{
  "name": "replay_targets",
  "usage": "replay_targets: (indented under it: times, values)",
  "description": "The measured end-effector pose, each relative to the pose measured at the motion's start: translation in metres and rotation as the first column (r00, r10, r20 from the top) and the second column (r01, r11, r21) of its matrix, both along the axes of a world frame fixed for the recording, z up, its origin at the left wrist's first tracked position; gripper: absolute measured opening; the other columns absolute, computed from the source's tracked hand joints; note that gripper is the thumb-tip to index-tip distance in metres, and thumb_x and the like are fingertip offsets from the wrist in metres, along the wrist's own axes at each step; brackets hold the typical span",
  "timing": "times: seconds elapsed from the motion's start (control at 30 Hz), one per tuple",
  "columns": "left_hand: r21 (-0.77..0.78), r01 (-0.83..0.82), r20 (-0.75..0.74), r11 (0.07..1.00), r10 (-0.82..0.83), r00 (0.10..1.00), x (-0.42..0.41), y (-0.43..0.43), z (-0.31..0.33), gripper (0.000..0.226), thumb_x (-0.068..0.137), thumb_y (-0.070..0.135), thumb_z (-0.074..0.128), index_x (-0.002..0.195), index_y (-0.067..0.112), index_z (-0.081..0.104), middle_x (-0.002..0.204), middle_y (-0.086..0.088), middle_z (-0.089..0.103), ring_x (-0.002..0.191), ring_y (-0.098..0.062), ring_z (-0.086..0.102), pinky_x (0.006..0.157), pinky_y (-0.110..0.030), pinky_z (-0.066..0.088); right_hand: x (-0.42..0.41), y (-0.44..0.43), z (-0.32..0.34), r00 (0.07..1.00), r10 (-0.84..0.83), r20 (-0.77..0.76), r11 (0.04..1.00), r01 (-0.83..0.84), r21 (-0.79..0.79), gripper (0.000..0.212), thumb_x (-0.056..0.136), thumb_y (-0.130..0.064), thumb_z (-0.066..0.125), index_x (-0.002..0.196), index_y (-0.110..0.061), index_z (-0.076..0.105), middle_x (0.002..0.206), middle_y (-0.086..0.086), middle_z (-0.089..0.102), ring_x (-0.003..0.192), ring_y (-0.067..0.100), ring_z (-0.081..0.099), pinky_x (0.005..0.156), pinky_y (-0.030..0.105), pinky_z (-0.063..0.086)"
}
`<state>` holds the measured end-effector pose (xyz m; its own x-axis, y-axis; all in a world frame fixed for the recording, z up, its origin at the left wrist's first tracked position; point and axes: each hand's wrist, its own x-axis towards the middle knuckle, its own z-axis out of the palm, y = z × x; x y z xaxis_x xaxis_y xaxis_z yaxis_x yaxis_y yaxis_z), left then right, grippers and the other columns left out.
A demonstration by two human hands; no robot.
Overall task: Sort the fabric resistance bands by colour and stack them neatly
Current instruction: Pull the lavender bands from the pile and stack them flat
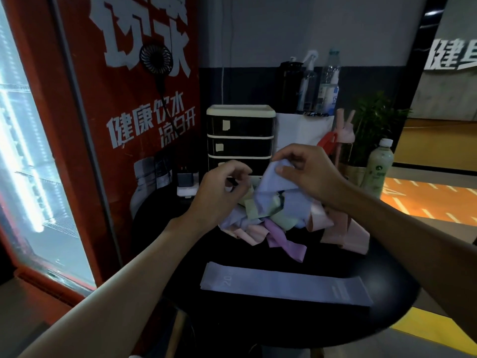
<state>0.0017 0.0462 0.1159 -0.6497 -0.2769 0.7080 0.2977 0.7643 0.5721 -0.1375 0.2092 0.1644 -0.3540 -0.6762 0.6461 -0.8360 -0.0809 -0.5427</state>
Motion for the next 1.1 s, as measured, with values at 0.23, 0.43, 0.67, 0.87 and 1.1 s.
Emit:
replay_targets:
  times: [0.23,0.43,0.67,0.87,1.1]
  values:
    - [0.021,0.138,0.21,0.99,-0.139,0.968,-0.013,0.027,0.002,0.037,0.095,0.009,0.063,0.131,0.01,0.057,0.111,0.013,0.063,0.105,0.015,0.057,0.091,-0.015,0.047,-0.003,0.022,-0.007,0.999,0.037,-0.008,0.995,-0.037,0.088,0.012,0.087,0.002,0.066,0.09,-0.009,0.07,0.089,0.017,0.069,0.08,0.032,0.063,0.072,0.038,0.051]
    - [0.009,0.176,0.31,0.984,-0.171,0.935,-0.016,0.028,0.006,0.026,0.095,0.009,0.064,0.072,0.021,0.06,0.072,0.004,0.056,0.064,0.0,0.052,0.065,-0.021,0.044,-0.008,0.033,-0.01,0.999,0.036,-0.029,0.99,-0.032,0.14,0.015,0.087,0.004,0.065,0.1,-0.003,0.068,0.096,0.01,0.067,0.084,0.014,0.062,0.072,0.017,0.048]
    - [0.109,0.219,0.405,0.97,-0.245,0.881,-0.007,0.017,0.005,0.015,0.095,0.008,0.064,0.102,-0.005,0.069,0.096,-0.01,0.072,0.083,-0.007,0.068,0.073,-0.021,0.053,-0.017,0.04,-0.017,1.0,-0.006,-0.013,0.987,0.008,0.159,0.023,0.088,-0.001,0.066,0.11,-0.009,0.067,0.098,-0.007,0.066,0.086,-0.005,0.062,0.076,0.01,0.049]
    - [0.093,0.179,0.51,0.979,-0.201,0.836,0.001,0.006,0.007,0.01,0.096,0.013,0.064,0.095,0.008,0.072,0.088,-0.001,0.071,0.073,0.002,0.063,0.069,-0.016,0.049,-0.024,0.044,-0.026,0.996,-0.075,-0.039,0.967,0.083,0.24,0.022,0.09,-0.007,0.066,0.111,-0.007,0.069,0.103,-0.005,0.065,0.09,-0.004,0.06,0.075,0.01,0.046]
    - [0.049,0.128,0.495,0.991,-0.135,0.858,0.007,0.001,0.017,0.016,0.094,0.017,0.068,0.079,0.021,0.071,0.07,0.012,0.066,0.061,0.004,0.057,0.058,-0.01,0.041,-0.022,0.054,-0.035,0.997,-0.076,-0.003,0.907,0.071,0.415,0.016,0.092,-0.021,0.064,0.108,-0.019,0.069,0.099,-0.01,0.067,0.083,-0.004,0.06,0.073,0.011,0.047]
